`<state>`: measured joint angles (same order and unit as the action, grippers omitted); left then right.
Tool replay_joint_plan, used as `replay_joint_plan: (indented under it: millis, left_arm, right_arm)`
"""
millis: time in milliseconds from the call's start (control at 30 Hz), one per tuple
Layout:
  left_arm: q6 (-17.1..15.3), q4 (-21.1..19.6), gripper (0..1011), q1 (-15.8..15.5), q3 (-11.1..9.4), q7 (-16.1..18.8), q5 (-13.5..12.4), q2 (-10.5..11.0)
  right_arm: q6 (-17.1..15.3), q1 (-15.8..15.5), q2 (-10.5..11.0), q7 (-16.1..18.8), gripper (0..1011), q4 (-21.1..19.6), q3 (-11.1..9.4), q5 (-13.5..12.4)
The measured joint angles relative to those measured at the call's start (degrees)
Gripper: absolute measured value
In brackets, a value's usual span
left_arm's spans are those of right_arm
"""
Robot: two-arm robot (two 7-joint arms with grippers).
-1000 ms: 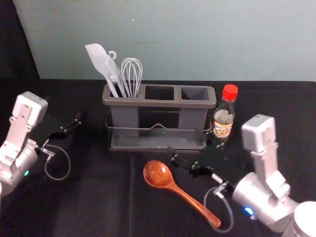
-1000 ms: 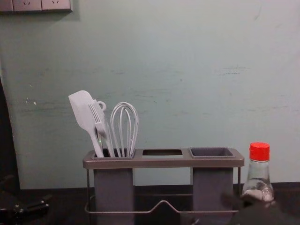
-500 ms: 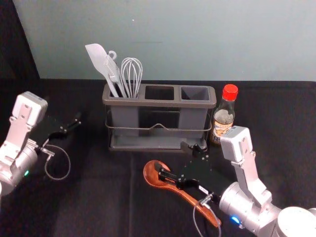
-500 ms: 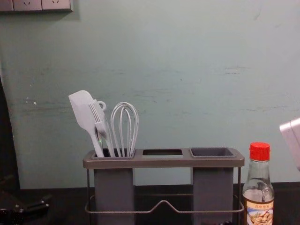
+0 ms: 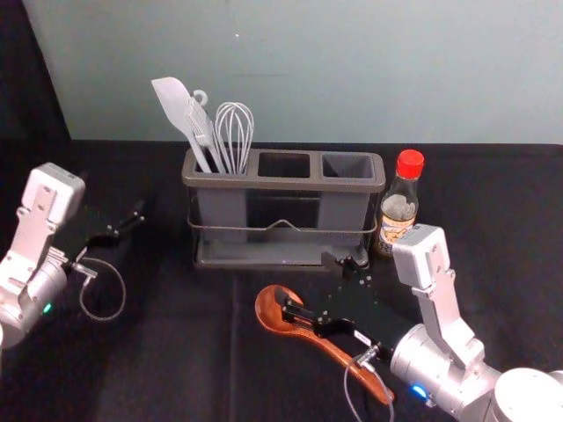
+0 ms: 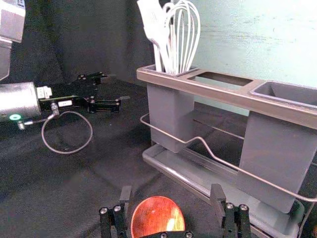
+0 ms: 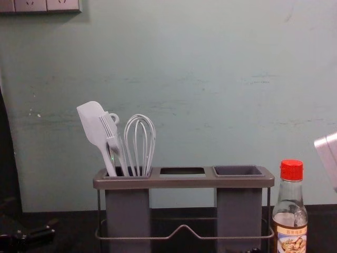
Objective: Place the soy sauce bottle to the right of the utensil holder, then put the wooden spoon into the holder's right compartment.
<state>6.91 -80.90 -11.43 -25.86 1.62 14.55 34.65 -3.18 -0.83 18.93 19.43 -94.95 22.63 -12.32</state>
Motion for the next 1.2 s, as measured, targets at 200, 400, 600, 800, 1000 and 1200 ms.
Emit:
replay_joint_plan:
  millis: [200,400,600,800,1000,1200]
  left_arm:
    - [0.0,0.0,1000,0.0,0.0,0.0,0.0,0.0]
    - [0.0,0.0,1000,0.0,0.0,0.0,0.0,0.0]
    - [0.0,0.0,1000,0.0,0.0,0.0,0.0,0.0]
    - [0.0,0.0,1000,0.0,0.0,0.0,-0.01,0.0]
    - [0.0,0.0,1000,0.0,0.0,0.0,0.0,0.0]
    - [0.0,0.0,1000,0.0,0.0,0.0,0.0,0.0]
  right_arm:
    - [-0.01,0.0,0.03,0.0,1000,-0.04,0.0,-0.02]
    - [-3.28,0.11,0.02,-0.81,1000,-0.75,-0.03,0.46]
    - [-15.09,0.88,-0.08,-3.82,1000,-4.6,1.07,3.35]
    - [-29.91,4.08,-0.65,-3.96,1000,-8.17,2.65,5.25]
    - [-42.93,8.99,-2.24,-2.67,1000,-8.06,3.89,5.85]
    - [-52.49,14.24,-4.83,-2.47,1000,-6.04,5.85,7.72]
